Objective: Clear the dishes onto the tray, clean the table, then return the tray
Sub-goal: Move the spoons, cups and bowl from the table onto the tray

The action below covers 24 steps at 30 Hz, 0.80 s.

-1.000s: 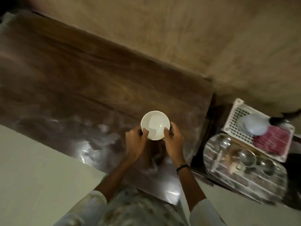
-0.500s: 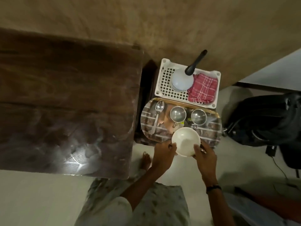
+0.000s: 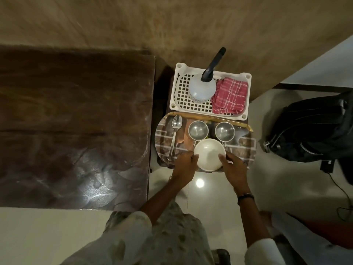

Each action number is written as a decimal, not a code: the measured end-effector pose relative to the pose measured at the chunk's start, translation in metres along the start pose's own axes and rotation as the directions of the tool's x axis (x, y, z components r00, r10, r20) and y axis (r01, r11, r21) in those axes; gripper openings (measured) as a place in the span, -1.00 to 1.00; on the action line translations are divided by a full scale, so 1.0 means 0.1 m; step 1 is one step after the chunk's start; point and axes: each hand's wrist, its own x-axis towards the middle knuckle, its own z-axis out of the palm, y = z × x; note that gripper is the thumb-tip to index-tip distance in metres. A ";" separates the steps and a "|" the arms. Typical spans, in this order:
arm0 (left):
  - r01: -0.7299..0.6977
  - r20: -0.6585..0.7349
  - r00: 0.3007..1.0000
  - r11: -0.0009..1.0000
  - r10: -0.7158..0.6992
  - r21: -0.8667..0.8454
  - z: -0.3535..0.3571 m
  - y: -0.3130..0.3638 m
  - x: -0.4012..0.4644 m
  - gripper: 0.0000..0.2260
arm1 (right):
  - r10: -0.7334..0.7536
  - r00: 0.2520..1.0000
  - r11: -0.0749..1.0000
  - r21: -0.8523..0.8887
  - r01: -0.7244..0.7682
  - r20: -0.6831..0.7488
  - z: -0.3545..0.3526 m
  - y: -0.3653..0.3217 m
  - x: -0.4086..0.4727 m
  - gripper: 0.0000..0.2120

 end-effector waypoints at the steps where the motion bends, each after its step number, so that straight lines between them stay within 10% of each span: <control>1: -0.009 -0.038 0.999 1.000 0.008 -0.019 -0.06 0.00 -0.05 -0.64 | -0.014 0.998 0.998 -0.062 0.010 -0.057 -0.05 -0.05 0.00 -0.77; 6: -0.152 -0.373 0.924 0.975 0.082 -0.163 -0.49 0.18 0.04 -0.69 | -0.385 0.875 0.888 -0.377 0.264 -0.293 -0.34 -0.56 0.42 -0.83; 11: -0.332 -0.167 0.938 0.925 0.303 -0.185 -0.87 0.63 1.05 -0.27 | -0.544 0.839 0.608 -0.694 0.385 -0.011 -0.33 -1.10 1.53 -0.60; 18: -0.462 0.193 0.853 0.874 0.484 -0.152 -0.95 1.10 2.00 -0.10 | -0.375 0.869 0.281 -0.854 0.439 0.324 -0.26 -1.26 2.31 -0.47; 24: -0.449 0.187 0.859 0.877 0.477 -0.170 -0.92 1.24 2.05 -0.59 | -0.185 0.911 0.192 -0.896 0.401 0.368 -0.33 -1.42 2.40 -0.23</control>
